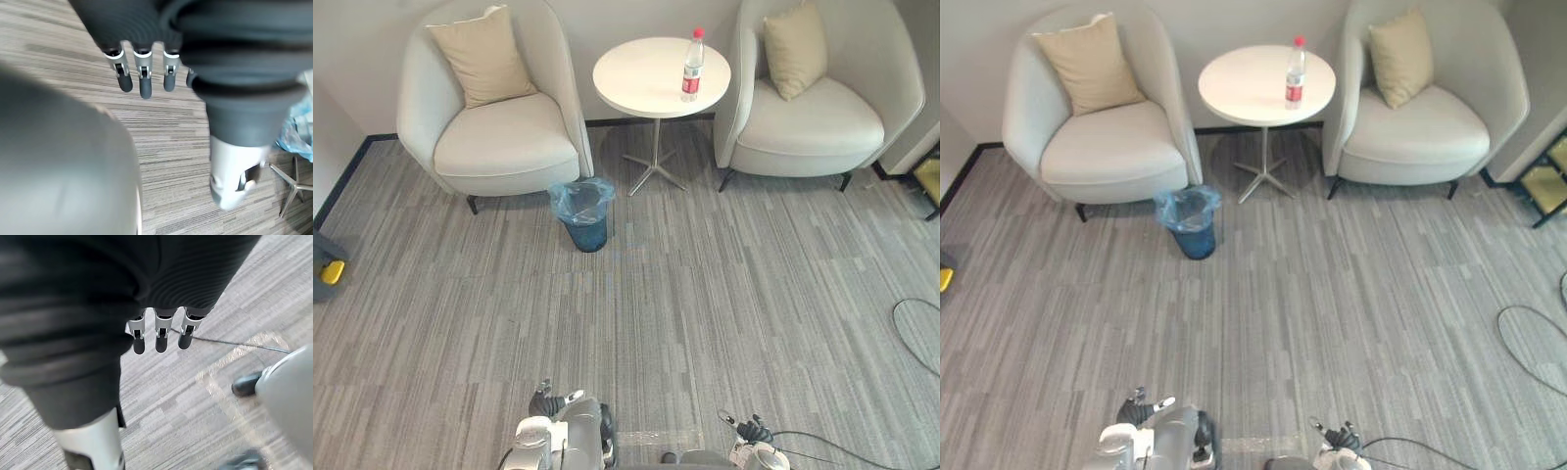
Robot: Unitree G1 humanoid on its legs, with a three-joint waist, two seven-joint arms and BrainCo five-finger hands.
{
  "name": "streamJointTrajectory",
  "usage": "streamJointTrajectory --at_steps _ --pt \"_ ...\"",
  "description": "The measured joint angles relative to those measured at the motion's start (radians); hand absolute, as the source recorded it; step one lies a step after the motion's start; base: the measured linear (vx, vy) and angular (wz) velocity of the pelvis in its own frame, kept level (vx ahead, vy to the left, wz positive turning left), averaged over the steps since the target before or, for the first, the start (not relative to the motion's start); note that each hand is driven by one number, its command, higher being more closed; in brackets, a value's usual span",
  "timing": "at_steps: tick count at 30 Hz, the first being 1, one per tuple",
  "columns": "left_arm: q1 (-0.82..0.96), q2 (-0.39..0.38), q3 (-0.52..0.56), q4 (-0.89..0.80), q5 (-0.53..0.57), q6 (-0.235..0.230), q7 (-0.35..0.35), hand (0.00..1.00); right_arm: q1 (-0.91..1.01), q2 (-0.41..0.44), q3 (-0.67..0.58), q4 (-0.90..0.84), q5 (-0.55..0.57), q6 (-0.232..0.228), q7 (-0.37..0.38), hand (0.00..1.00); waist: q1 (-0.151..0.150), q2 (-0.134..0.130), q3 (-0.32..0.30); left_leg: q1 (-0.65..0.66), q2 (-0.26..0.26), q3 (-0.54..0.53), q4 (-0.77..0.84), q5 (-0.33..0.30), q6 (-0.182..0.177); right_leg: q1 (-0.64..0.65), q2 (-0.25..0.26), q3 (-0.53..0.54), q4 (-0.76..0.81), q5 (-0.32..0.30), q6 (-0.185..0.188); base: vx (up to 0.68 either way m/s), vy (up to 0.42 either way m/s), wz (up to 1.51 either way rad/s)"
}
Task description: Gather rubbish on tea table into small bin, then transfer packed bag to large trash can.
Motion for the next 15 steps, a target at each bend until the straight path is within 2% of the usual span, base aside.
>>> streamJointTrajectory --at_steps 1,2,3,4,5,6,7,8,9,10,11,12,14,15 --pt "-0.009 0.013 0.005 0.007 0.001 -0.001 0.0 0.0 0.001 0.013 0.016 -0.006 -0.01 0.0 0.001 0.0 0.004 -0.025 -0.009 -0.003 -0.01 0.009 0.019 -0.031 0.013 -0.015 -0.016 0.026 0.036 -0.004 0.005 0.6 0.204 -0.74" --pt "-0.019 0.025 0.005 0.017 0.0 0.003 0.001 0.0 0.008 0.023 0.029 -0.018 -0.021 0.0 0.0 0.0 -0.001 -0.051 -0.019 0.007 -0.013 0.038 0.028 -0.069 0.022 -0.087 -0.033 0.052 0.178 -0.012 0.021 0.51 0.162 -0.51" --pt "-0.019 0.026 0.005 0.017 -0.001 0.004 0.001 0.0 0.009 0.023 0.03 -0.019 -0.022 0.0 0.001 0.0 0.0 -0.053 -0.019 0.01 -0.013 0.042 0.03 -0.071 0.024 -0.093 -0.034 0.055 0.195 -0.014 0.027 0.5 0.16 -0.52" --pt "-0.02 0.032 0.005 0.015 -0.007 0.007 0.003 0.0 0.011 0.024 0.03 -0.019 -0.039 0.003 0.001 0.0 0.002 -0.07 -0.013 0.055 -0.021 0.073 0.035 -0.102 0.041 -0.152 -0.056 0.069 0.371 -0.02 0.122 0.45 0.13 -0.46" --pt "-0.019 0.036 0.002 0.022 -0.015 0.014 0.01 0.0 0.019 0.024 0.032 -0.027 -0.06 0.002 0.002 0.0 0.001 -0.076 -0.012 0.124 -0.036 0.088 0.034 -0.141 0.05 -0.224 -0.083 0.068 0.601 0.011 0.238 0.55 0.15 -0.47" --pt "-0.019 0.036 0.0 0.025 -0.019 0.015 0.014 0.0 0.02 0.023 0.035 -0.03 -0.06 0.002 0.003 0.0 -0.002 -0.076 -0.012 0.143 -0.038 0.091 0.034 -0.15 0.051 -0.245 -0.089 0.067 0.674 0.019 0.256 0.52 0.126 -0.27" --pt "-0.019 0.03 -0.01 0.027 -0.023 0.019 0.021 0.0 0.021 0.016 0.037 -0.042 -0.068 0.002 0.007 0.0 -0.01 -0.072 -0.01 0.204 -0.042 0.089 0.031 -0.18 0.051 -0.316 -0.099 0.046 0.862 0.025 0.26 0.44 0.075 -0.1" --pt "-0.024 0.021 -0.027 0.026 -0.028 0.019 0.021 0.0 0.033 0.013 0.039 -0.069 -0.093 0.002 0.009 0.0 -0.014 -0.068 -0.009 0.264 -0.042 0.08 0.014 -0.2 0.047 -0.388 -0.126 -0.019 0.98 0.014 0.218 0.5 0.056 0.01" --pt "-0.027 0.011 -0.037 0.026 -0.028 0.019 0.021 0.0 0.043 0.014 0.04 -0.085 -0.099 0.001 0.01 0.0 -0.021 -0.062 -0.006 0.305 -0.041 0.068 -0.01 -0.205 0.045 -0.431 -0.149 -0.068 1.011 0.0 0.186 0.34 0.022 0.14" --pt "-0.028 0.006 -0.039 0.026 -0.029 0.019 0.021 0.0 0.045 0.014 0.04 -0.094 -0.101 0.001 0.009 0.0 -0.028 -0.058 -0.004 0.32 -0.041 0.06 -0.02 -0.205 0.045 -0.448 -0.158 -0.089 1.011 -0.006 0.174 0.4 -0.038 0.35" --pt "-0.033 -0.014 -0.042 0.033 -0.037 0.019 0.021 0.0 0.042 0.014 0.041 -0.108 -0.101 0.0 0.008 0.0 -0.042 -0.052 0.004 0.389 -0.021 0.052 -0.055 -0.205 0.044 -0.5 -0.169 -0.144 0.952 -0.031 0.137 0.31 -0.059 0.28" --pt "-0.033 -0.019 -0.043 0.037 -0.037 0.02 0.021 0.0 0.041 0.012 0.042 -0.108 -0.101 0.001 0.008 0.0 -0.043 -0.046 0.007 0.407 -0.014 0.05 -0.06 -0.205 0.044 -0.509 -0.168 -0.157 0.921 -0.036 0.133 0.47 -0.12 0.28" --pt "-0.031 -0.031 -0.045 0.043 -0.036 0.021 0.021 0.0 0.04 0.01 0.052 -0.118 -0.101 -0.001 0.008 0.0 -0.049 -0.041 0.009 0.465 0.024 0.035 -0.065 -0.205 0.044 -0.54 -0.145 -0.179 0.729 -0.033 0.121 0.38 -0.184 0.21" --pt "-0.027 -0.032 -0.046 0.049 -0.036 0.02 0.02 0.0 0.039 0.008 0.061 -0.121 -0.101 -0.001 0.008 0.0 -0.053 -0.041 0.009 0.488 0.037 0.024 -0.073 -0.208 0.037 -0.552 -0.128 -0.177 0.634 -0.009 0.112 0.47 -0.304 0.42"
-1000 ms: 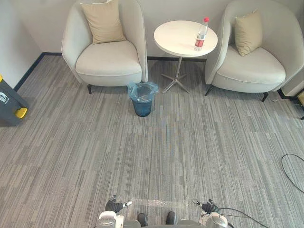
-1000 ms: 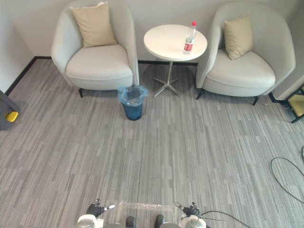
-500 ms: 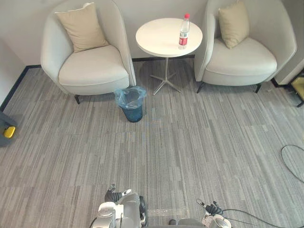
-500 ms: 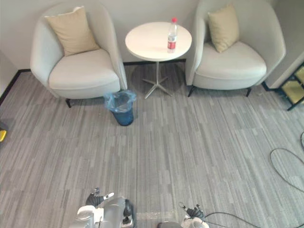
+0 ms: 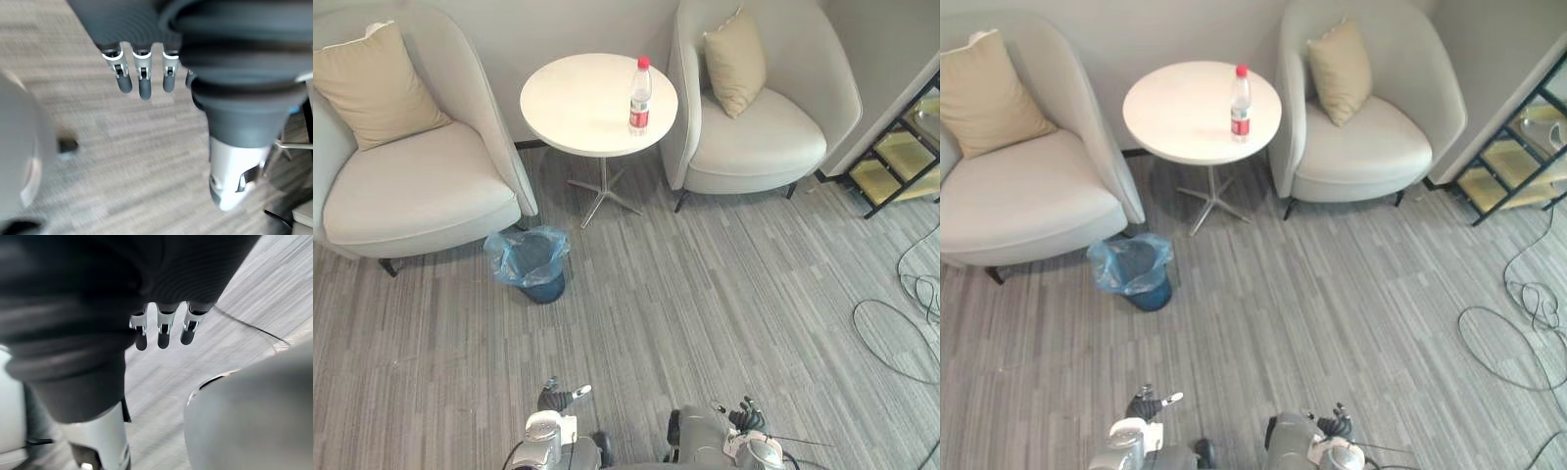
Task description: Gather rubbish on tea table into small bin, then transfer packed bag to large trash can.
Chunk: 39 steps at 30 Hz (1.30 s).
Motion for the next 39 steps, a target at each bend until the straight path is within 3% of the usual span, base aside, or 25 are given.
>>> streamJointTrajectory --at_steps 1,2,3,4,5,7,9,11,12,13,16,17,18,19,20,23,25,27,29,32,34,36,37,38,39 --pt "0.004 0.001 -0.007 0.006 0.001 0.0 0.001 0.0 -0.002 -0.002 0.014 -0.005 -0.001 0.0 -0.001 0.0 -0.007 -0.003 -0.002 0.019 0.015 -0.02 -0.003 -0.021 -0.035 -0.017 0.02 0.019 -0.157 0.084 -0.006 0.31 -0.216 0.41" --pt "0.005 0.002 -0.008 0.006 0.001 0.0 0.001 0.0 -0.001 -0.001 0.018 -0.004 -0.004 0.0 -0.002 0.0 -0.008 -0.009 -0.006 0.023 0.012 -0.027 -0.003 -0.029 -0.05 -0.013 0.022 0.029 -0.211 0.13 -0.012 0.43 -0.302 0.49" --pt "0.003 0.01 -0.016 0.018 0.002 -0.002 0.002 0.0 -0.003 0.002 0.021 0.005 0.002 -0.002 0.0 0.0 -0.01 -0.03 -0.009 0.043 -0.003 -0.061 -0.008 -0.059 -0.097 -0.016 0.015 0.05 -0.267 0.233 -0.039 0.39 -0.275 0.23" --pt "-0.005 -0.01 -0.025 0.039 0.001 0.0 0.001 0.0 -0.033 -0.024 0.024 0.024 -0.013 -0.001 -0.004 0.0 -0.005 0.034 -0.017 0.058 0.046 -0.087 -0.024 -0.06 -0.112 -0.026 0.05 0.028 -0.211 0.203 -0.058 0.55 -0.383 0.28" --pt "-0.004 -0.031 -0.025 0.046 0.001 -0.001 0.003 0.0 -0.033 -0.037 0.022 0.024 -0.025 -0.001 -0.004 0.0 -0.015 0.057 -0.027 0.058 0.062 -0.111 -0.005 -0.059 -0.115 -0.024 0.058 0.013 -0.186 0.129 -0.064 0.35 -0.248 0.09" --pt "-0.003 -0.045 -0.008 0.052 0.001 -0.001 0.003 0.0 -0.034 -0.041 0.013 0.022 -0.026 -0.001 -0.006 0.0 -0.017 0.08 -0.033 0.019 0.088 -0.141 0.086 -0.059 -0.116 -0.002 0.062 -0.028 -0.178 0.082 -0.074 0.29 -0.242 0.51" --pt "-0.002 -0.055 0.028 0.04 0.0 -0.001 0.001 0.0 -0.033 -0.04 0.012 0.022 -0.027 0.001 -0.01 0.0 -0.031 0.085 -0.02 -0.121 0.139 -0.19 0.402 -0.01 -0.155 0.08 0.082 -0.075 -0.212 0.053 -0.09 0.37 -0.349 0.76" --pt "0.003 -0.053 0.06 -0.018 -0.001 -0.01 -0.001 0.0 -0.016 -0.036 0.014 0.024 -0.026 0.002 -0.015 0.0 0.007 0.08 -0.008 -0.274 0.228 -0.153 0.752 0.001 -0.175 0.231 0.137 -0.117 -0.305 0.037 -0.118 0.37 -0.295 0.16" --pt "0.004 -0.051 0.06 -0.018 -0.001 -0.012 -0.001 0.0 -0.015 -0.034 0.014 0.027 -0.025 0.003 -0.017 0.0 0.012 0.073 -0.004 -0.294 0.23 -0.148 0.768 0.0 -0.174 0.256 0.143 -0.122 -0.32 0.036 -0.12 0.31 -0.168 0.11" --pt "0.003 -0.051 0.055 -0.033 -0.001 -0.013 -0.001 0.0 -0.014 -0.03 0.014 0.029 -0.022 0.004 -0.023 0.0 0.011 0.067 -0.002 -0.363 0.22 -0.114 0.746 -0.013 -0.149 0.335 0.152 -0.138 -0.392 0.035 -0.122 0.3 -0.122 0.27" --pt "-0.006 -0.051 0.048 -0.036 -0.001 -0.015 -0.001 0.0 -0.025 -0.031 0.013 0.064 -0.021 0.007 -0.032 0.0 0.013 0.06 0.004 -0.409 0.151 -0.04 0.511 -0.028 -0.139 0.418 0.145 -0.144 -0.473 0.042 -0.112 0.33 -0.05 0.15" --pt "-0.008 -0.05 0.043 -0.036 0.0 -0.015 0.0 0.0 -0.036 -0.032 0.014 0.075 -0.022 0.007 -0.034 0.0 0.016 0.059 0.005 -0.42 0.09 -0.03 0.321 0.003 -0.125 0.448 0.142 -0.143 -0.511 0.043 -0.109 0.33 0.015 0.01" --pt "-0.008 -0.049 0.042 -0.037 0.0 -0.015 0.0 0.0 -0.037 -0.032 0.014 0.081 -0.022 0.007 -0.035 0.0 0.019 0.059 0.005 -0.42 0.076 -0.027 0.25 0.026 -0.128 0.455 0.142 -0.14 -0.521 0.043 -0.107 0.28 0.035 -0.1" --pt "-0.011 -0.046 0.037 -0.038 -0.001 -0.015 0.0 0.0 -0.042 -0.034 0.014 0.098 -0.024 0.006 -0.037 0.0 0.022 0.059 0.007 -0.418 0.047 -0.018 0.13 0.105 -0.11 0.472 0.143 -0.131 -0.541 0.042 -0.101 0.4 0.091 -0.61" --pt "-0.028 -0.02 0.013 -0.024 0.001 -0.016 0.001 0.0 -0.052 -0.02 0.02 0.113 -0.024 0.014 -0.039 0.0 0.063 0.044 0.01 -0.364 0.021 0.013 0.026 0.228 -0.059 0.5 0.136 -0.06 -0.583 0.049 -0.078 0.48 0.102 -0.65" --pt "-0.048 0.004 0.013 0.006 0.0 -0.015 0.0 0.0 -0.063 -0.003 0.026 0.111 -0.028 0.013 -0.034 0.0 0.049 0.019 0.016 -0.356 0.009 0.036 0.061 0.194 -0.026 0.513 0.113 0.007 -0.6 0.077 -0.042 0.4 0.116 -0.24" --pt "-0.045 0.01 0.016 0.011 0.0 -0.014 0.0 0.0 -0.062 -0.002 0.032 0.112 -0.036 0.015 -0.031 0.0 0.05 0.019 0.011 -0.34 0.011 0.046 0.104 0.15 -0.012 0.493 0.104 0.051 -0.505 0.075 -0.039 0.36 0.138 -0.19" --pt "-0.044 0.019 0.012 0.033 0.0 -0.011 0.0 0.0 -0.062 -0.007 0.044 0.103 -0.075 0.015 -0.023 0.0 0.047 0.006 0.002 -0.268 -0.009 0.065 0.076 0.102 -0.009 0.364 0.064 0.082 -0.161 0.056 0.024 0.36 0.127 -0.22" --pt "-0.044 0.023 0.004 0.049 0.0 -0.006 -0.001 0.0 -0.061 -0.012 0.043 0.093 -0.076 0.015 -0.02 0.0 0.028 0.0 0.001 -0.206 -0.035 0.033 0.037 0.059 -0.008 0.281 0.017 0.047 0.07 0.126 0.07 0.37 0.079 0.22" --pt "-0.033 0.03 0.0 0.079 0.002 -0.003 0.0 0.0 -0.056 -0.026 0.043 0.095 -0.11 0.022 -0.015 0.0 0.008 0.011 -0.003 -0.062 -0.044 -0.023 -0.01 0.046 -0.005 0.217 -0.047 -0.058 0.223 0.009 0.008 0.37 -0.014 0.55" --pt "-0.024 0.03 -0.018 0.081 0.004 -0.002 0.0 0.0 -0.055 -0.04 0.043 0.094 -0.114 0.023 -0.007 0.0 0.006 0.032 -0.012 -0.031 -0.011 -0.056 -0.021 0.046 -0.005 0.174 -0.032 -0.11 0.121 -0.034 -0.012 0.33 -0.103 0.58" --pt "-0.018 0.031 -0.027 0.08 0.022 -0.003 -0.001 0.0 -0.059 -0.04 0.044 0.089 -0.113 0.022 -0.007 0.0 -0.002 0.04 -0.014 -0.016 0.02 -0.081 -0.025 0.046 -0.006 0.122 0.001 -0.097 -0.041 -0.027 -0.006 0.34 -0.169 0.58" --pt "-0.018 0.033 -0.027 0.079 0.031 -0.001 -0.001 0.0 -0.061 -0.036 0.044 0.089 -0.112 0.022 -0.007 0.0 -0.005 0.031 -0.013 0.0 0.026 -0.089 -0.028 0.043 -0.014 0.108 0.02 -0.057 -0.175 0.027 -0.009 0.35 -0.238 0.51" --pt "-0.014 0.039 -0.028 0.077 0.041 -0.002 -0.001 0.0 -0.054 -0.029 0.049 0.092 -0.112 0.023 -0.006 0.0 -0.007 -0.001 -0.026 0.017 0.013 -0.105 -0.027 0.021 -0.06 0.12 0.03 0.009 -0.363 0.192 -0.021 0.37 -0.259 0.5" --pt "-0.02 0.04 -0.022 0.086 0.041 -0.002 -0.001 0.0 -0.056 -0.024 0.048 0.091 -0.106 0.021 -0.002 0.0 -0.009 0.005 -0.02 0.028 0.019 -0.117 -0.026 0.002 -0.09 0.123 0.035 0.014 -0.346 0.222 -0.041 0.29 -0.21 0.27"
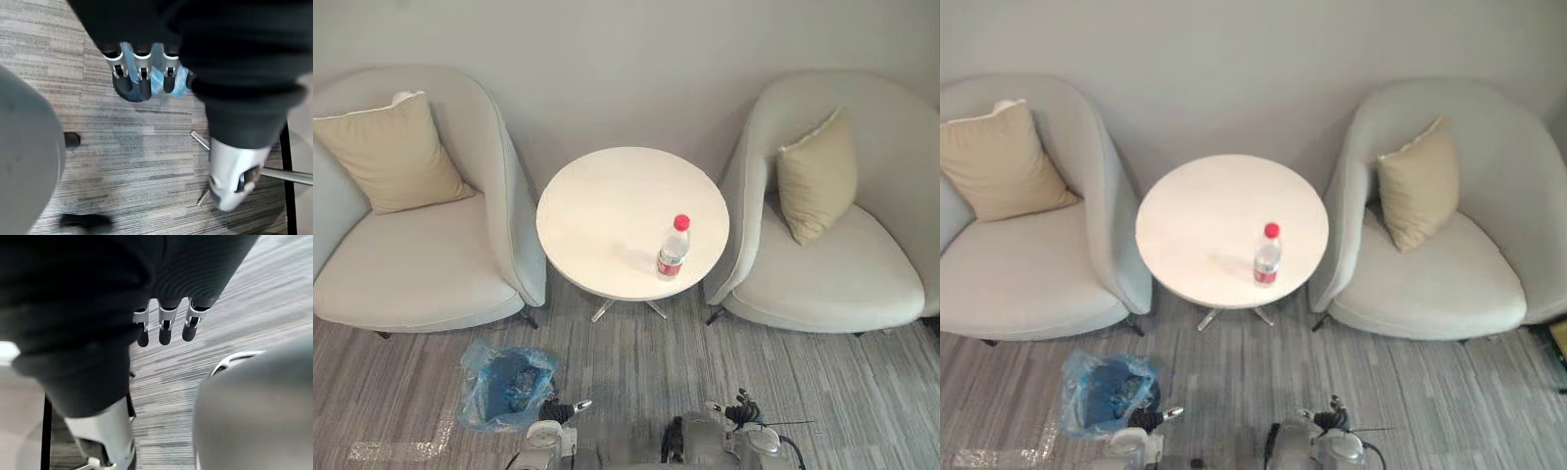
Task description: Gather rubbish on tea table into small bin, then transfer packed bag to large trash can.
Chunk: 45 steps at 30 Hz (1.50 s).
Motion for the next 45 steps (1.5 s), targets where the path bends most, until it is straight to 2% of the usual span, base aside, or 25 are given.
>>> streamJointTrajectory --at_steps 1,3,6,8,9,10,11,13,14,15,16,17,20,24,26,29,34,43,45 --pt "-0.003 -0.022 -0.003 0.0 0.001 0.002 -0.001 0.0 -0.011 -0.016 -0.003 -0.001 -0.005 0.001 -0.001 0.0 0.004 0.044 0.002 0.006 0.039 -0.009 -0.004 -0.011 -0.015 0.003 0.033 -0.001 0.023 0.005 -0.009 0.3 -0.202 0.11" --pt "0.0 -0.057 0.003 -0.004 0.001 -0.001 -0.001 0.0 -0.01 -0.022 -0.008 -0.002 -0.004 0.002 0.0 0.0 0.003 0.059 -0.004 0.004 0.053 -0.011 -0.008 0.016 -0.03 0.006 0.04 -0.019 0.03 -0.05 -0.029 0.32 -0.233 0.13" --pt "-0.006 -0.088 0.031 -0.005 0.003 0.001 -0.002 0.0 0.002 -0.015 -0.009 -0.028 -0.002 0.001 -0.001 0.0 -0.001 0.058 0.0 -0.015 0.076 -0.025 0.034 0.015 -0.036 0.028 0.046 -0.063 0.043 -0.102 -0.035 0.18 -0.182 0.46" --pt "-0.005 -0.096 0.038 -0.022 0.008 0.002 -0.003 0.0 0.022 -0.009 -0.012 -0.04 0.002 -0.001 0.0 0.0 -0.002 0.051 0.007 -0.077 0.098 -0.059 0.207 0.005 -0.052 0.096 0.045 -0.107 0.018 -0.129 -0.036 0.12 -0.151 0.79" --pt "-0.003 -0.097 0.038 -0.043 0.008 0.002 -0.004 0.0 0.03 -0.011 -0.01 -0.041 0.003 0.001 0.0 0.0 0.008 0.051 0.008 -0.129 0.113 -0.058 0.342 0.009 -0.061 0.128 0.047 -0.122 0.011 -0.142 -0.04 0.08 -0.056 0.42" --pt "0.003 -0.096 0.039 -0.059 0.007 0.001 -0.003 0.0 0.036 -0.014 -0.009 -0.045 0.004 0.0 -0.001 0.0 0.016 0.052 0.011 -0.178 0.137 -0.048 0.451 -0.003 -0.083 0.154 0.052 -0.133 0.001 -0.152 -0.047 0.11 -0.041 0.31" --pt "0.012 -0.096 0.044 -0.081 0.007 0.0 -0.003 0.0 0.039 -0.017 -0.011 -0.053 0.008 0.001 -0.002 0.0 0.019 0.057 0.011 -0.221 0.155 -0.018 0.516 -0.026 -0.086 0.18 0.055 -0.141 -0.007 -0.158 -0.052 0.15 0.008 0.04" --pt "0.017 -0.096 0.056 -0.094 0.008 0.0 -0.004 0.0 0.036 -0.013 -0.013 -0.064 0.032 0.001 -0.001 0.0 0.021 0.064 0.009 -0.273 0.151 0.028 0.495 -0.056 -0.069 0.204 0.051 -0.135 -0.024 -0.156 -0.049 0.15 0.06 -0.19" --pt "0.016 -0.096 0.057 -0.097 0.008 -0.001 -0.008 0.0 0.035 -0.011 -0.013 -0.068 0.053 -0.001 0.002 0.0 0.022 0.065 0.009 -0.298 0.124 0.028 0.41 -0.057 -0.054 0.212 0.042 -0.122 -0.029 -0.155 -0.035 0.11 0.1 -0.22" --pt "0.015 -0.096 0.054 -0.096 0.008 -0.001 -0.012 0.0 0.036 -0.011 -0.013 -0.068 0.061 -0.005 0.001 0.0 0.022 0.066 0.009 -0.304 0.107 0.021 0.344 -0.044 -0.045 0.214 0.038 -0.112 -0.027 -0.157 -0.024 0.14 0.165 -0.3" --pt "0.016 -0.097 0.039 -0.093 0.01 -0.002 -0.022 0.0 0.037 -0.017 -0.013 -0.067 0.074 -0.013 0.0 0.0 0.024 0.085 0.004 -0.307 0.084 -0.009 0.225 0.039 -0.041 0.212 0.046 -0.094 -0.016 -0.165 -0.001 0.16 0.154 -0.34" --pt "0.009 -0.081 0.022 -0.081 0.02 -0.005 -0.022 0.0 0.031 -0.012 -0.005 -0.058 0.074 -0.013 -0.001 0.0 0.031 0.061 0.0 -0.268 0.056 0.008 0.185 0.044 -0.031 0.218 0.038 -0.036 -0.032 -0.16 0.02 0.17 0.143 -0.3" --pt "0.009 -0.062 0.014 -0.07 0.031 -0.001 -0.023 0.0 0.035 0.01 -0.003 -0.059 0.072 -0.013 0.0 0.0 0.027 0.034 -0.014 -0.253 0.024 0.022 0.15 0.051 -0.019 0.239 0.018 -0.01 -0.096 -0.141 0.042 0.17 0.135 -0.12" --pt "0.011 -0.052 -0.012 -0.056 0.04 0.0 -0.023 0.0 0.035 0.019 0.0 -0.059 0.055 -0.013 0.001 0.0 0.028 0.032 -0.021 -0.195 -0.01 0.017 0.088 0.059 -0.005 0.287 0.004 0.012 -0.144 -0.138 0.047 0.13 0.071 0.09" --pt "0.013 -0.042 -0.034 -0.038 0.041 0.0 -0.023 0.0 0.031 0.024 0.041 -0.058 0.019 -0.013 -0.003 0.0 0.029 0.034 -0.047 -0.185 -0.014 0.012 0.056 0.066 0.001 0.3 0.007 0.01 -0.175 -0.137 0.049 0.13 -0.01 0.08" --pt "0.013 -0.031 -0.066 -0.035 0.049 -0.001 -0.022 0.0 0.016 0.027 0.063 -0.058 -0.014 -0.013 -0.008 0.0 0.029 0.036 -0.049 -0.175 -0.014 0.001 0.038 0.076 0.002 0.316 0.011 0.008 -0.195 -0.133 0.046 0.07 -0.043 0.05" --pt "0.014 -0.027 -0.094 -0.022 0.059 -0.002 -0.02 0.0 0.005 0.009 0.116 -0.106 -0.088 -0.02 -0.05 0.0 0.029 0.036 -0.068 -0.162 -0.007 -0.017 -0.046 0.134 0.001 0.324 0.032 0.014 -0.26 -0.075 0.024 0.04 -0.054 0.02" --pt "0.014 -0.022 -0.132 -0.018 0.082 -0.005 -0.018 0.0 0.036 -0.022 0.162 -0.226 -0.217 0.005 -0.123 0.0 0.028 0.037 -0.068 -0.152 -0.012 -0.065 -0.093 0.169 0.002 0.346 0.037 0.017 -0.322 -0.014 0.027 -0.04 0.014 0.04" --pt "0.015 -0.014 -0.126 -0.015 0.091 -0.006 -0.019 0.0 0.039 -0.073 0.142 -0.302 -0.248 0.019 -0.115 0.0 0.025 0.034 -0.067 -0.155 -0.02 -0.071 -0.117 0.186 0.002 0.337 0.032 0.018 -0.33 -0.009 0.033 -0.14 0.022 0.04"
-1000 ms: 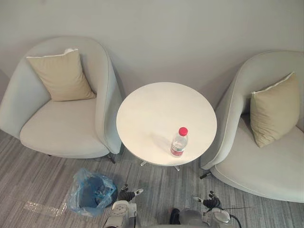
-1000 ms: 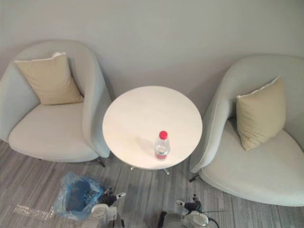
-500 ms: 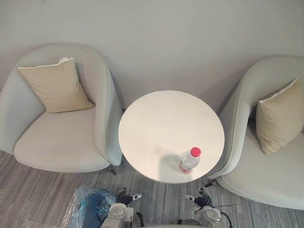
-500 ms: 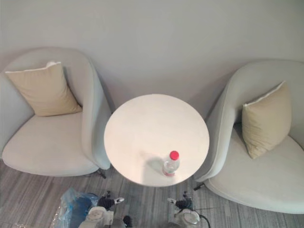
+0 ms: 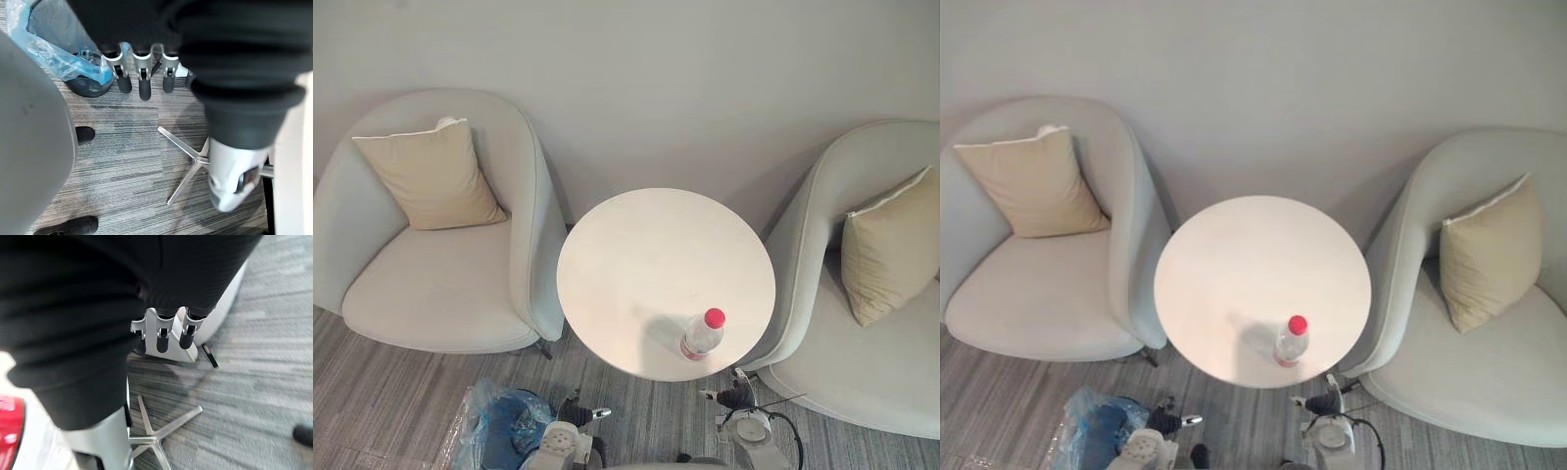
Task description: Gather rubbish on tea table into small bin, then transfer packed bag to large trash can.
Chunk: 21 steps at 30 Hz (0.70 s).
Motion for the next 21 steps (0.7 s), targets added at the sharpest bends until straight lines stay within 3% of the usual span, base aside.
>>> streamJointTrajectory --at_steps 2,3,4,6,10,21 --pt "0.004 0.006 0.002 -0.015 0.006 -0.003 -0.004 0.0 0.045 -0.076 -0.029 -0.146 0.034 -0.04 0.044 0.0 -0.001 0.001 0.002 0.0 -0.006 -0.007 -0.006 0.005 -0.003 -0.009 -0.005 0.01 -0.003 0.0 0.001 -0.18 0.024 0.01" --pt "0.012 0.017 0.001 -0.017 0.004 -0.004 -0.006 0.0 0.089 -0.123 -0.029 -0.294 0.214 -0.037 0.071 0.0 -0.002 0.001 0.0 0.004 -0.01 -0.011 -0.029 0.022 -0.003 -0.014 -0.009 0.015 -0.003 -0.003 0.005 -0.18 0.016 0.02" --pt "0.015 0.025 -0.003 -0.016 0.004 -0.003 -0.007 0.0 0.107 -0.13 -0.029 -0.354 0.281 -0.036 0.077 0.0 -0.005 0.001 0.0 0.004 -0.011 -0.014 -0.037 0.03 -0.004 -0.017 -0.009 0.015 -0.003 -0.004 0.009 -0.17 -0.012 0.08" --pt "0.031 0.043 -0.006 -0.017 0.007 -0.006 -0.024 0.0 0.16 -0.13 -0.022 -0.446 0.139 -0.126 0.094 0.0 -0.02 0.003 -0.001 0.015 -0.006 -0.029 -0.079 0.059 -0.011 -0.025 -0.002 0.013 -0.005 -0.004 0.014 -0.19 -0.045 0.08" --pt "0.04 0.052 -0.015 -0.022 0.026 -0.007 -0.03 0.0 0.193 -0.064 -0.021 -0.439 0.043 -0.127 0.099 0.0 -0.023 0.01 -0.006 0.021 -0.005 -0.052 -0.103 0.064 -0.02 -0.028 0.004 0.019 -0.011 -0.007 0.021 -0.1 -0.022 -0.03" --pt "0.054 0.051 -0.016 -0.037 0.027 -0.009 -0.044 0.0 0.213 -0.02 -0.02 -0.519 -0.005 -0.136 0.094 0.0 -0.022 0.021 -0.016 0.024 -0.008 -0.069 -0.114 0.074 -0.015 -0.018 0.01 0.031 -0.017 -0.001 0.019 0.06 -0.008 0.01"
